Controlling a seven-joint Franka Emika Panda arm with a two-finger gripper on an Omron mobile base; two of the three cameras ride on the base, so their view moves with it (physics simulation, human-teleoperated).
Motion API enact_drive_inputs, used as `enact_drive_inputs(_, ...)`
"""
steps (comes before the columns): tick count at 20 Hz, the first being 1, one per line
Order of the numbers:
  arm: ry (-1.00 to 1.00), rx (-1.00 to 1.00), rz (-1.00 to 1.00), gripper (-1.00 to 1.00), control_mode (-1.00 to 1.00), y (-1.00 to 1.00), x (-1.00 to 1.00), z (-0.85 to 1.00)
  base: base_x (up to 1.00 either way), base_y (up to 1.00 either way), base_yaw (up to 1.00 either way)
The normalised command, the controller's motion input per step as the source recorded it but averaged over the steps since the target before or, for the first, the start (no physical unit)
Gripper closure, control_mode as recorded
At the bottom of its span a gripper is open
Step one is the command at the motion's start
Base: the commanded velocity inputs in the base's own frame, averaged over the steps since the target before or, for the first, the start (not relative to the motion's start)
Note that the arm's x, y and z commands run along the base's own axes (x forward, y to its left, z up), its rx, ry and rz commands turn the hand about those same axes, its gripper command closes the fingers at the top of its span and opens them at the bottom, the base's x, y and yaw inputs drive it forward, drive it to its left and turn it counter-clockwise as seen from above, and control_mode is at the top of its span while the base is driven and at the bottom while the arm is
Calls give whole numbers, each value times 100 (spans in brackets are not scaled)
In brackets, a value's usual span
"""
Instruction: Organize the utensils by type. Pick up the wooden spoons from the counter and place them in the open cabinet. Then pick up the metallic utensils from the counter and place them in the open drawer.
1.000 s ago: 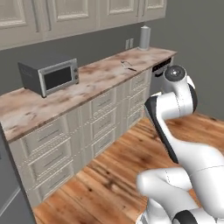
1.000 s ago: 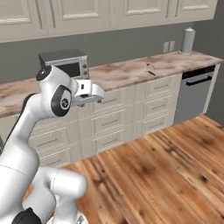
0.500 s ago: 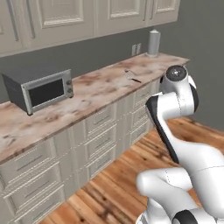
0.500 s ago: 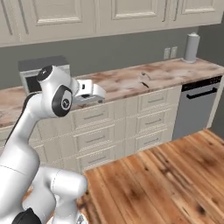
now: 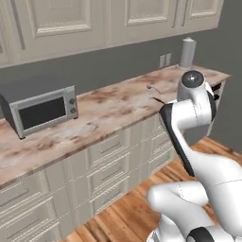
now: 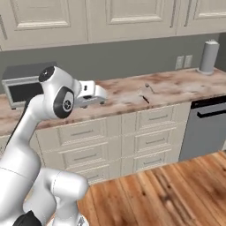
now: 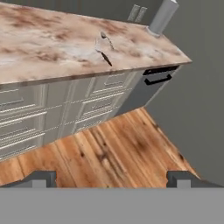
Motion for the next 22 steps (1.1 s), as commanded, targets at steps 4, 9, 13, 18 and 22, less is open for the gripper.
enact_drive_inputs(4, 0, 0, 0, -100, 100, 0, 0, 0, 80, -39, 35)
enact_drive_inputs(9, 0, 0, 0, -100, 100, 0, 0, 0, 74, -41, 38)
enact_drive_inputs(13, 0, 0, 0, -100, 100, 0, 0, 0, 58, -62, 19)
enact_drive_inputs(18, 0, 0, 0, -100, 100, 0, 0, 0, 22, -69, 25)
enact_drive_inputs(22, 0, 0, 0, -100, 100, 0, 0, 0, 2, -62, 42)
